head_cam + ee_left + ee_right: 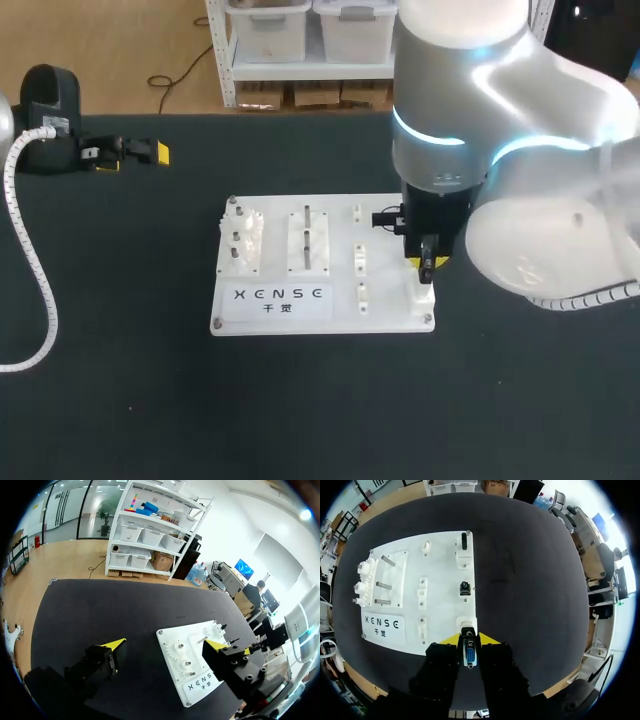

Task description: Insert the USB connector, Ethernet cable, and multi-pin plug into their matching sockets one by one.

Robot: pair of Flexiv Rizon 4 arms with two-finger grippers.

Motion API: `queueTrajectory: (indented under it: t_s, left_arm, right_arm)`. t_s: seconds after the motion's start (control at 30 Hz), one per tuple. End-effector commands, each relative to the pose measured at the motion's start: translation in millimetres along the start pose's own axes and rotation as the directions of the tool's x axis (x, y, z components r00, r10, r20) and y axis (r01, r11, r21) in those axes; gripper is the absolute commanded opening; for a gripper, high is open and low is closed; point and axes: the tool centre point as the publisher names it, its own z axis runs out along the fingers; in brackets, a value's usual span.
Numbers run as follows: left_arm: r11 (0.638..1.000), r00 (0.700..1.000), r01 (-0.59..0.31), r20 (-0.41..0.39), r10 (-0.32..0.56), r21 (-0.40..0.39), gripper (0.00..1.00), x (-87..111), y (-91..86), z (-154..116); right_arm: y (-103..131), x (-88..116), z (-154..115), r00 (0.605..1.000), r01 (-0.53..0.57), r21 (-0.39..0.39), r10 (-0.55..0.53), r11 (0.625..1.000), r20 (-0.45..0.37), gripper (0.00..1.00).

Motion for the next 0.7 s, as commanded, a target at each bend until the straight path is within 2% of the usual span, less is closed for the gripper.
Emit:
queueTrajectory:
  t_s: [0.03, 0.07, 0.1, 0.17, 0.57, 0.7]
  left_arm:
    - [1.000, 1.000, 0.000, 0.000, 0.000, 0.000, 1.00, 0.0, 0.0, 0]
    - [1.000, 1.000, 0.000, 0.000, 0.000, 0.000, 1.00, 0.0, 0.0, 0]
    - [1.000, 1.000, 0.000, 0.000, 0.000, 0.000, 1.00, 0.0, 0.0, 0]
    - [1.000, 1.000, 0.000, 0.000, 0.000, 0.000, 1.00, 0.0, 0.0, 0]
    - [1.000, 1.000, 0.000, 0.000, 0.000, 0.000, 1.00, 0.0, 0.0, 0]
    - [1.000, 1.000, 0.000, 0.000, 0.000, 0.000, 1.00, 0.0, 0.0, 0]
  right_arm:
    - [-1, 4, 33, 1.000, 0.000, 0.000, 0.000, 1.000, 0.008, 0.00]
    - [-2, 3, 31, 1.000, -0.001, -0.002, 0.001, 1.000, 0.014, 0.04]
    - [-2, 2, 30, 1.000, -0.002, -0.002, 0.002, 1.000, 0.018, 0.16]
    - [-3, 0, 24, 0.999, -0.002, -0.001, 0.002, 1.000, 0.036, 1.00]
    - [-3, -17, -3, 0.995, -0.039, -0.010, 0.040, 0.999, 0.096, 1.00]
    - [5, -21, -19, 0.990, -0.004, -0.013, 0.006, 1.000, 0.144, 1.00]
